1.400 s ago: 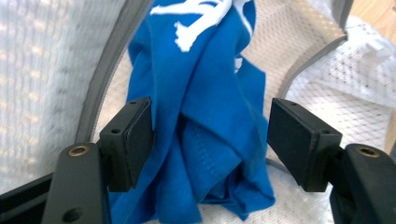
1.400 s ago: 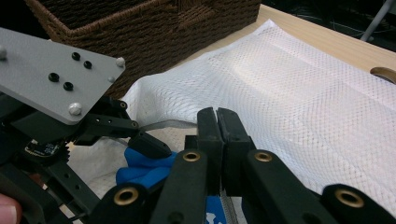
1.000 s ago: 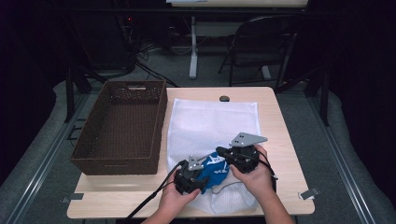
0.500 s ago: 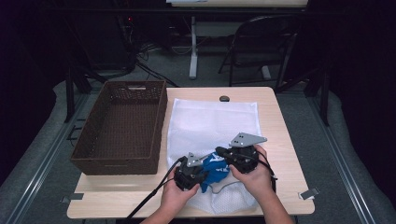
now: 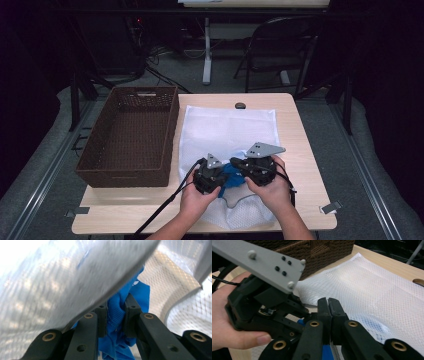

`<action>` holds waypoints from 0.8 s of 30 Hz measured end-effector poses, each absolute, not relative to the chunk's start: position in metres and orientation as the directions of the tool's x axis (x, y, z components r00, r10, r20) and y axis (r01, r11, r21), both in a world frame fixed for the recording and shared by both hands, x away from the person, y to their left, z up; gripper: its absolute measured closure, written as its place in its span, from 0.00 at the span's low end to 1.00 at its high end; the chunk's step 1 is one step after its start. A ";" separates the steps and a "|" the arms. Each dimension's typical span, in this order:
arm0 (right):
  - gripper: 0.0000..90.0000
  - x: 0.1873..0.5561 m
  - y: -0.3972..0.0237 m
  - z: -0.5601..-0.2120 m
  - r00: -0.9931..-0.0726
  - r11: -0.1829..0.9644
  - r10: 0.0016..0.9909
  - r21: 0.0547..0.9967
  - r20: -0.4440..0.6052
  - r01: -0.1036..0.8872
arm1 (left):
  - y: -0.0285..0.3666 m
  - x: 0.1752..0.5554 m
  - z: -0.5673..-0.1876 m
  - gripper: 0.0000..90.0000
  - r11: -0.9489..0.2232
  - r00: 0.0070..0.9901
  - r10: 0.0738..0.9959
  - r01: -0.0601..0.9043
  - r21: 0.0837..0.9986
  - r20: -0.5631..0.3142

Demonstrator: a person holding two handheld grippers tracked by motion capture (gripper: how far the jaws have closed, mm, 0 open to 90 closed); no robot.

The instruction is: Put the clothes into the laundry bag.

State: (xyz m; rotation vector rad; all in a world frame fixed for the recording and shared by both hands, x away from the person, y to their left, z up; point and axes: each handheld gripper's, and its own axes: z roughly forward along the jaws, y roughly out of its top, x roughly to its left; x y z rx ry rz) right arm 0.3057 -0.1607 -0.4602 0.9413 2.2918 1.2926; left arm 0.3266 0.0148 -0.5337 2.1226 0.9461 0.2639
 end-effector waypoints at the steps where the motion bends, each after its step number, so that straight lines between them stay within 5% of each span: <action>1: 0.99 0.306 -0.161 -0.460 -0.720 0.365 0.693 0.851 0.023 0.379 | 0.015 0.327 -0.534 0.86 -0.417 0.701 0.703 0.541 0.730 -0.117; 24: 0.99 0.307 -0.159 -0.464 -0.726 0.368 0.687 0.845 0.035 0.389 | 0.009 0.350 -0.537 0.86 -0.350 0.656 0.741 0.560 0.751 -0.144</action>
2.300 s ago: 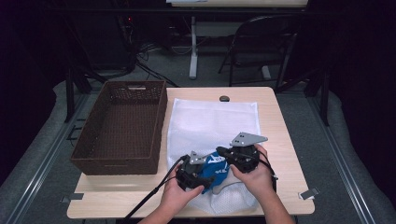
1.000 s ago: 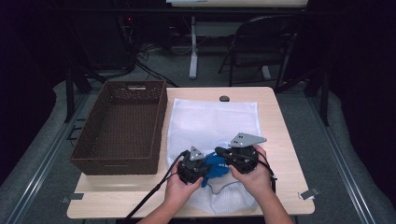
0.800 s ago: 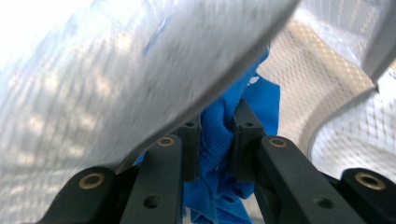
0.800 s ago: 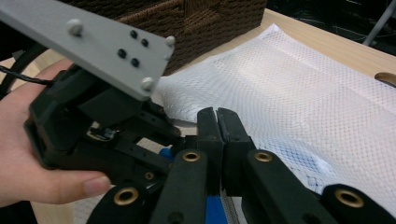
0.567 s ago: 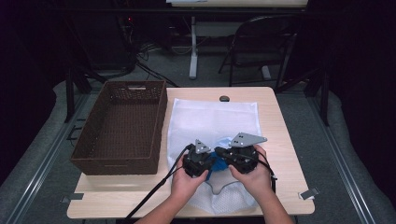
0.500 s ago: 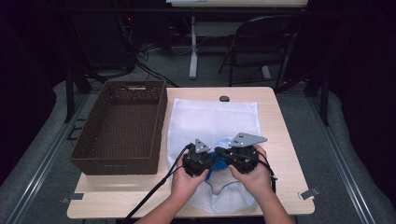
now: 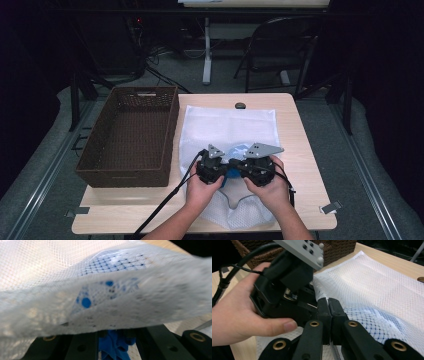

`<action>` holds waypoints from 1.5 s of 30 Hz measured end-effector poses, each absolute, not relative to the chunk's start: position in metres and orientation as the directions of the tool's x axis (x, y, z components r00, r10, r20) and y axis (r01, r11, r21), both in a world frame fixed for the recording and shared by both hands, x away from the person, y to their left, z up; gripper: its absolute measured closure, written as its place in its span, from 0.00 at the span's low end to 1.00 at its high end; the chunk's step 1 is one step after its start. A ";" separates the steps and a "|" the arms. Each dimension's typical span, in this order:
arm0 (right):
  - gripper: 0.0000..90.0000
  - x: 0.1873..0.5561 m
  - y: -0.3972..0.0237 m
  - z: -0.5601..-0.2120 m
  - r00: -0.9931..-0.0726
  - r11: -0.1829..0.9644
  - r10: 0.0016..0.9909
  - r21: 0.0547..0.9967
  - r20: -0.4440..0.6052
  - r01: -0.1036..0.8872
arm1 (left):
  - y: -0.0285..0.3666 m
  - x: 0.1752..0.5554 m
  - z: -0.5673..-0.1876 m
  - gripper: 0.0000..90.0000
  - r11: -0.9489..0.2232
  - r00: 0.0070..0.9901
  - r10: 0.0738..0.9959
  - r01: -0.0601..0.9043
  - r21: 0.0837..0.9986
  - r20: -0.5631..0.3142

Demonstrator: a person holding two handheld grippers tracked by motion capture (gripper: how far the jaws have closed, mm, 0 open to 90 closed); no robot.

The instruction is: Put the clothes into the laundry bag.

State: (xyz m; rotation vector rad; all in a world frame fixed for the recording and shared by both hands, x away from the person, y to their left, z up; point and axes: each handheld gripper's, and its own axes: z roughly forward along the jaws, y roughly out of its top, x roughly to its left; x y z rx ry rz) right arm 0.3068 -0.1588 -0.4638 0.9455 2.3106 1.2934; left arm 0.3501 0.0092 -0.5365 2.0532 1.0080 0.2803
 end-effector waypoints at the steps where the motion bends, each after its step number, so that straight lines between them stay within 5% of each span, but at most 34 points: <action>1: 0.99 0.307 -0.159 -0.465 -0.727 0.372 0.686 0.843 0.032 0.388 | 0.008 0.351 -0.540 0.85 -0.345 0.651 0.745 0.565 0.750 -0.148; 4: 0.99 0.309 -0.160 -0.469 -0.720 0.372 0.692 0.835 0.042 0.406 | 0.008 0.354 -0.547 0.83 -0.316 0.626 0.756 0.603 0.733 -0.189; 12: 0.99 0.311 -0.162 -0.471 -0.717 0.373 0.696 0.834 0.039 0.407 | 0.014 0.342 -0.543 0.55 -0.347 0.651 0.740 0.586 0.732 -0.171; 21: 0.99 0.311 -0.162 -0.471 -0.716 0.370 0.697 0.835 0.041 0.408 | 0.020 0.335 -0.554 0.49 -0.395 0.667 0.730 0.590 0.704 -0.149; 25: 0.99 0.311 -0.162 -0.470 -0.716 0.370 0.697 0.835 0.041 0.408 | 0.020 0.336 -0.562 0.51 -0.420 0.671 0.729 0.596 0.685 -0.136; 34: 0.99 0.309 -0.161 -0.469 -0.718 0.371 0.695 0.836 0.040 0.405 | 0.021 0.336 -0.563 0.80 -0.422 0.661 0.739 0.608 0.673 -0.133; 45: 0.99 0.308 -0.157 -0.468 -0.727 0.384 0.686 0.836 0.027 0.393 | 0.022 0.343 -0.543 0.86 -0.360 0.654 0.739 0.585 0.726 -0.160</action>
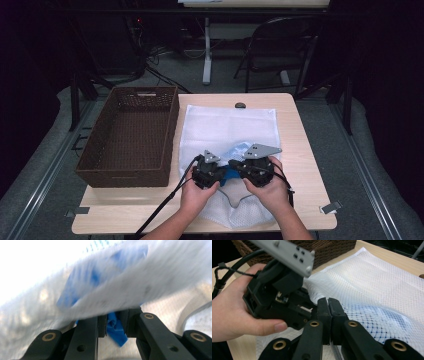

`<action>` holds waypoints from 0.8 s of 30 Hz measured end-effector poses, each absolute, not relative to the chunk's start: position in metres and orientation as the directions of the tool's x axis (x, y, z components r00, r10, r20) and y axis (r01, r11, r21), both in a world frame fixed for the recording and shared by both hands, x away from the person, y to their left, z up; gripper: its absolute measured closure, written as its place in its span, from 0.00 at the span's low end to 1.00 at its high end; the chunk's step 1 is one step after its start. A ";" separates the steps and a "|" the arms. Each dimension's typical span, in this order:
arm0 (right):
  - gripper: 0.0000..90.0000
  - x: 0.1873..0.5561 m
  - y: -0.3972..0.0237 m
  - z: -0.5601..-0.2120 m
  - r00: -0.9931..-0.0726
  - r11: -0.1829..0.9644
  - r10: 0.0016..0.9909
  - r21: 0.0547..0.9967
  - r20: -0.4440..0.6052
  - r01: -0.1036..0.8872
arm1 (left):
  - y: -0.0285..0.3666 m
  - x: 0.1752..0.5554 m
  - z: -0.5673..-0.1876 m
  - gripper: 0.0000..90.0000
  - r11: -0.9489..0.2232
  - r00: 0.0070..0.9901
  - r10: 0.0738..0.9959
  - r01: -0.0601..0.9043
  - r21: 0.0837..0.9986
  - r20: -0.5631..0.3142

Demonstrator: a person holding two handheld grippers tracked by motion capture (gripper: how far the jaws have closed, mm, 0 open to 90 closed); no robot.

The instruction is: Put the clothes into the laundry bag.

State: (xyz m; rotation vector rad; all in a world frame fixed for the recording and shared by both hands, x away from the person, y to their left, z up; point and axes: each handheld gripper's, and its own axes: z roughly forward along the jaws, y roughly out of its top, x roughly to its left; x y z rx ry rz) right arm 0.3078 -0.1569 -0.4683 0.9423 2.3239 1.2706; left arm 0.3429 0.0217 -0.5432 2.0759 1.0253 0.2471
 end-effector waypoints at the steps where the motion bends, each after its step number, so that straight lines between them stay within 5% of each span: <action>1: 0.99 0.307 -0.156 -0.468 -0.729 0.384 0.684 0.836 0.027 0.392 | 0.020 0.344 -0.541 0.86 -0.351 0.651 0.742 0.581 0.734 -0.161; 9: 0.99 0.308 -0.155 -0.470 -0.732 0.393 0.681 0.830 0.025 0.395 | 0.016 0.353 -0.545 0.84 -0.316 0.626 0.757 0.601 0.734 -0.186; 24: 0.99 0.310 -0.161 -0.471 -0.717 0.376 0.696 0.833 0.037 0.407 | 0.032 0.332 -0.540 0.46 -0.353 0.671 0.715 0.590 0.726 -0.198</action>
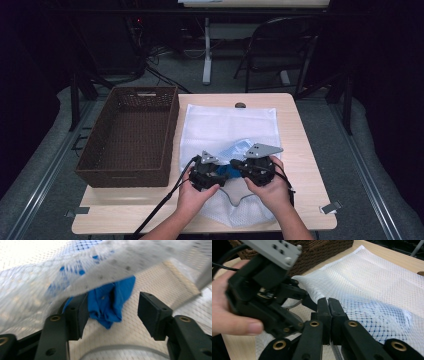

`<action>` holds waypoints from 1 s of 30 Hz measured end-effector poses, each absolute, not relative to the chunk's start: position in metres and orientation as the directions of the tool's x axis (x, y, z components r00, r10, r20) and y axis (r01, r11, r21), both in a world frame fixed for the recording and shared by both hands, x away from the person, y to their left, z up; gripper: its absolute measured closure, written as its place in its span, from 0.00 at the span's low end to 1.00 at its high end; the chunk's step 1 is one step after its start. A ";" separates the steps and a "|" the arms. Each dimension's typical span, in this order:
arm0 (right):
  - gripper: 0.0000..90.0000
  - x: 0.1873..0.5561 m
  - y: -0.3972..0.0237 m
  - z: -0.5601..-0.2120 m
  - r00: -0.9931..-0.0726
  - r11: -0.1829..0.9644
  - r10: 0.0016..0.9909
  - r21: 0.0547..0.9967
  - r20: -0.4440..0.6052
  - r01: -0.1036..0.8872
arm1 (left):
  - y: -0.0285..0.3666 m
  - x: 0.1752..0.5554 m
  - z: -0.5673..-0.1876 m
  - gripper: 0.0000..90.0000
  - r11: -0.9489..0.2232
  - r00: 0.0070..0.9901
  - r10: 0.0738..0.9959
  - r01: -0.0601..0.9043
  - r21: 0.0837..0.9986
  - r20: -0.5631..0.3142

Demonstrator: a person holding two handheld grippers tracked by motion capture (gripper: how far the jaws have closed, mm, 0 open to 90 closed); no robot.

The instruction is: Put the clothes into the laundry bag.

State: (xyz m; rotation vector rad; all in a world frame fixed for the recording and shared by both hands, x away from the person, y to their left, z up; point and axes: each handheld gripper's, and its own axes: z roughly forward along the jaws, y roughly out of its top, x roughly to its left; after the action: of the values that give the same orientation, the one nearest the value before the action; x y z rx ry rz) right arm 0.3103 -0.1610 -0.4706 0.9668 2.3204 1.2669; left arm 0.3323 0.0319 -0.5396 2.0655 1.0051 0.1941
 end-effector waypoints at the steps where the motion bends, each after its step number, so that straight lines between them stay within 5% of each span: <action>1: 0.99 0.310 -0.161 -0.471 -0.717 0.376 0.696 0.833 0.036 0.406 | 0.033 0.330 -0.539 0.45 -0.347 0.670 0.715 0.588 0.731 -0.200; 30: 0.99 0.311 -0.161 -0.469 -0.713 0.378 0.700 0.832 0.031 0.406 | 0.103 0.274 -0.537 0.45 -0.480 0.744 0.657 0.539 0.692 -0.124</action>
State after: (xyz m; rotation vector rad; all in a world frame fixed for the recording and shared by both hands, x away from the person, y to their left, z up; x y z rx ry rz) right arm 0.3105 -0.1614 -0.4690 0.9685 2.3155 1.2589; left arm 0.2738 0.1032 -0.5367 2.1960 0.8949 0.2034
